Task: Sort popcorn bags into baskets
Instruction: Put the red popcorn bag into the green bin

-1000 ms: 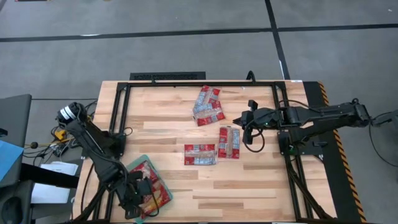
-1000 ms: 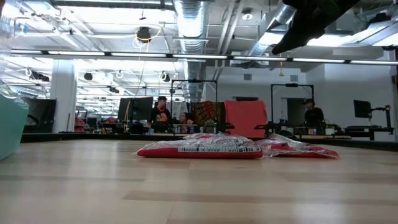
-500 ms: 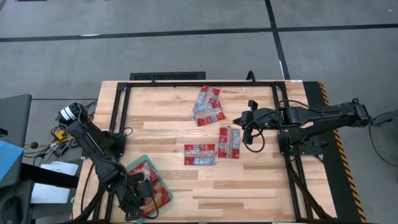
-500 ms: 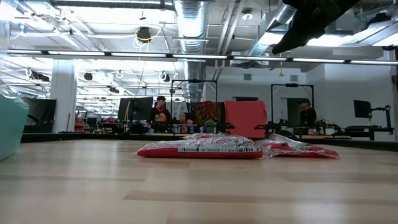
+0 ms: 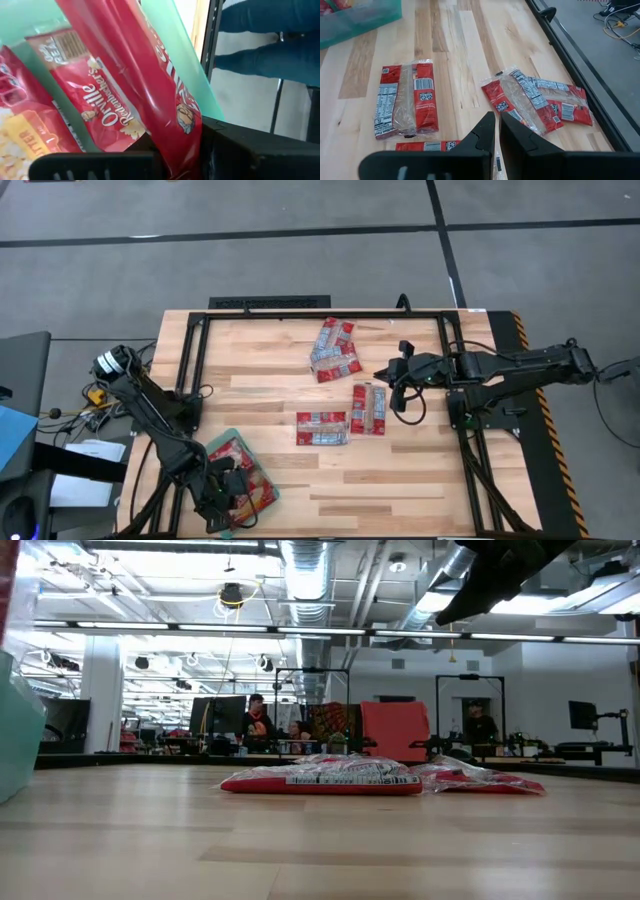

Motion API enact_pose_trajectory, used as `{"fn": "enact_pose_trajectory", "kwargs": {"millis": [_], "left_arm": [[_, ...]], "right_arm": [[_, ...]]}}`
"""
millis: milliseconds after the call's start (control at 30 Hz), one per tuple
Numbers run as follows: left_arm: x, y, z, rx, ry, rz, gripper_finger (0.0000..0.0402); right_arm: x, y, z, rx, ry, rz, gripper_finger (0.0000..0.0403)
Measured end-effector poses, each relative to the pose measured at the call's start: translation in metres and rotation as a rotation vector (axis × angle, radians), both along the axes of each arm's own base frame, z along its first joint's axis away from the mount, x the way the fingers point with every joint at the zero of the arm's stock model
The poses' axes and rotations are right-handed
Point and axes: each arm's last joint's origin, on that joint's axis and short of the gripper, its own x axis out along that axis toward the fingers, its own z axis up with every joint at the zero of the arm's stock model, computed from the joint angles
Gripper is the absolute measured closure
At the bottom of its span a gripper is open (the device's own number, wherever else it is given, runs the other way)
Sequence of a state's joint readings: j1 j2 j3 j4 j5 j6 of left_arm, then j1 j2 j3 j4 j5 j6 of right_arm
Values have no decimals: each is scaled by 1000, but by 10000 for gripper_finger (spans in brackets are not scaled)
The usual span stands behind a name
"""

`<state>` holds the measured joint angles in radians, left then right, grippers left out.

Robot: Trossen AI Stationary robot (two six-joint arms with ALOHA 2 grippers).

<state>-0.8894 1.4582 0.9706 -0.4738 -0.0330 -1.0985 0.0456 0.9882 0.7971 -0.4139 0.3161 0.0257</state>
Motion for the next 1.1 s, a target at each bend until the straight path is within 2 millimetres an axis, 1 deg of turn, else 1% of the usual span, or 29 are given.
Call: {"fn": "enact_pose_trajectory", "kwargs": {"millis": [67, 233, 600, 800, 1100], "left_arm": [[-1, 1, -3, -6, 20, -8, 372], [4, 3, -2, -11, -11, 2, 372], [4, 3, -2, 13, -41, 10, 372], [4, 2, -2, 1, -28, 40, 372], [-3, -3, -2, 6, -40, 65, 372]], "right_arm": [[0, 0, 0, -2, -5, 2, 355], [0, 0, 0, -7, -4, 2, 355], [0, -1, 1, -19, -4, -16, 355], [0, -1, 1, -22, -3, -18, 355], [1, -1, 2, -43, -17, -10, 355]]}}
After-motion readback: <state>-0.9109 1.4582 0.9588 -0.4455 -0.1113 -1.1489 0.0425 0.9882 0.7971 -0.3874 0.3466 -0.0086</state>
